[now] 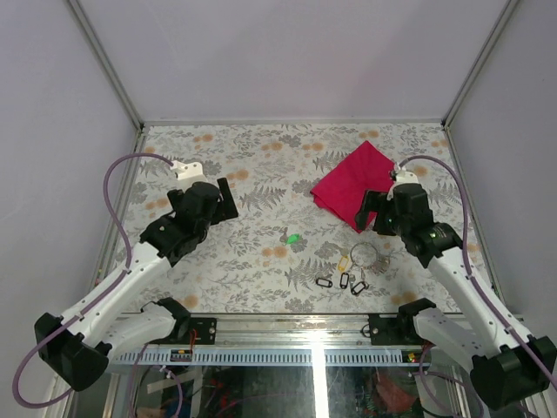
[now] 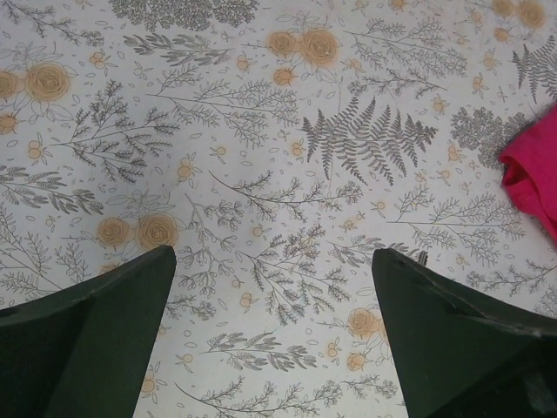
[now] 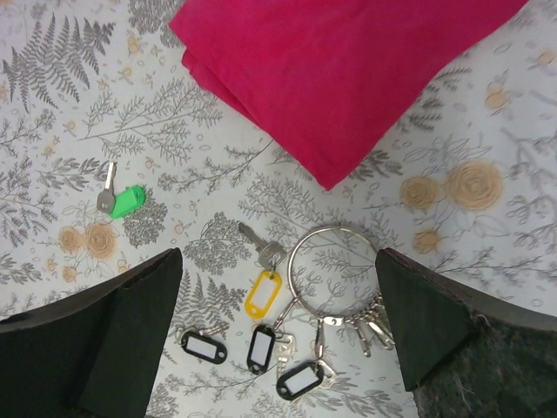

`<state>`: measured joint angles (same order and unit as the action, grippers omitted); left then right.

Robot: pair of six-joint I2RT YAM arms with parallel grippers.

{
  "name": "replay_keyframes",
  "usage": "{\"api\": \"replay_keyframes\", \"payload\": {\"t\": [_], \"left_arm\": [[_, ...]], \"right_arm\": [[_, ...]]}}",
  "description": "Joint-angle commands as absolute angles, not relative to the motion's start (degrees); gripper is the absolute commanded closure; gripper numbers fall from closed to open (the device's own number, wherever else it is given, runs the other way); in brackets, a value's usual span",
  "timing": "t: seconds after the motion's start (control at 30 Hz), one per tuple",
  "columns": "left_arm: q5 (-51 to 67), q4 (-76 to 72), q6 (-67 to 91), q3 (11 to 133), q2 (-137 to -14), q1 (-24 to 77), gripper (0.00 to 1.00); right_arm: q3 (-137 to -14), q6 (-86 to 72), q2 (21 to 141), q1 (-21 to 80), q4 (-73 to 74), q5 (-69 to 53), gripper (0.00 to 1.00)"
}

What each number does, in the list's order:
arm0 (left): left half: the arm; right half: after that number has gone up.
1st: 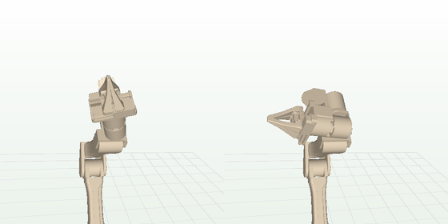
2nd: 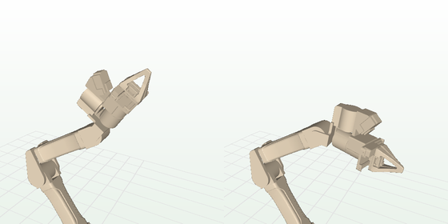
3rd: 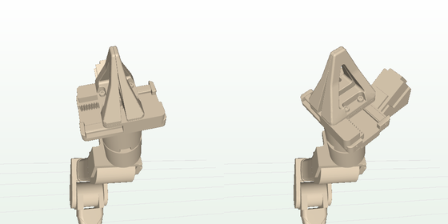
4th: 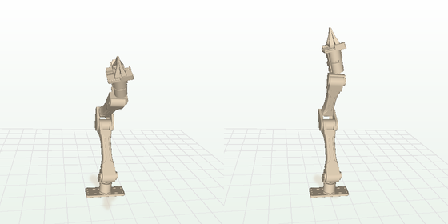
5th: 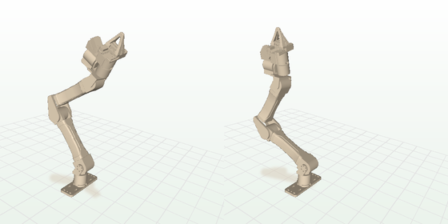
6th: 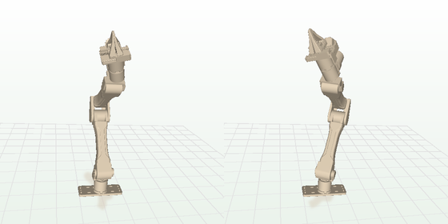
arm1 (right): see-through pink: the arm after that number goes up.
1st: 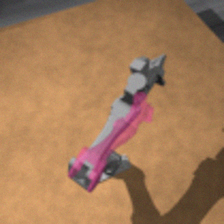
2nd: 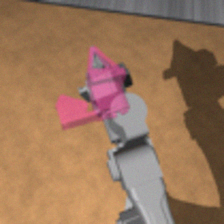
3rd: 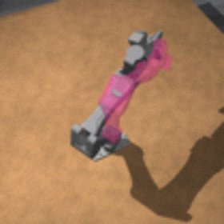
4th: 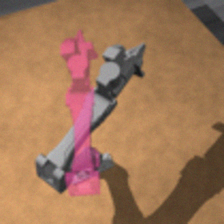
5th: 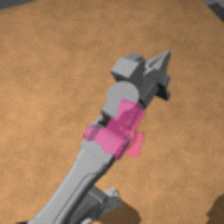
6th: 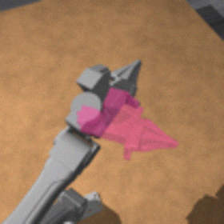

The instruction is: Put the keys on the keyring

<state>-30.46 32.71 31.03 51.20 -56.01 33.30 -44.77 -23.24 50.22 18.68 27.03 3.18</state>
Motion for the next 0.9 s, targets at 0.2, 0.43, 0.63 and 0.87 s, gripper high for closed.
{"api": "replay_keyframes", "payload": {"t": [0.2, 0.43, 0.63, 0.87], "left_arm": [[-28.8, 30.3, 25.33, 51.13, -57.94, 32.87, 0.0], [-30.02, 32.1, 25.08, 51.66, -59.31, 32.87, 0.0], [-29.48, 30.94, 24.99, 50.59, -57.65, 32.63, 0.0], [-28.95, 31.15, 24.97, 50.78, -58.4, 32.63, 0.0]], "right_arm": [[-41.42, -31.12, 60.07, 18.53, 22.62, -0.22, 0.01], [-41.09, -33.86, 70.13, 18.52, 23.62, 0.14, 0.0], [-37.99, -36.34, 71.54, 18.51, 19.68, -0.05, 0.04], [-36.85, -35.46, 75.05, 18.54, 15.2, -6.8, 0.15]]}}
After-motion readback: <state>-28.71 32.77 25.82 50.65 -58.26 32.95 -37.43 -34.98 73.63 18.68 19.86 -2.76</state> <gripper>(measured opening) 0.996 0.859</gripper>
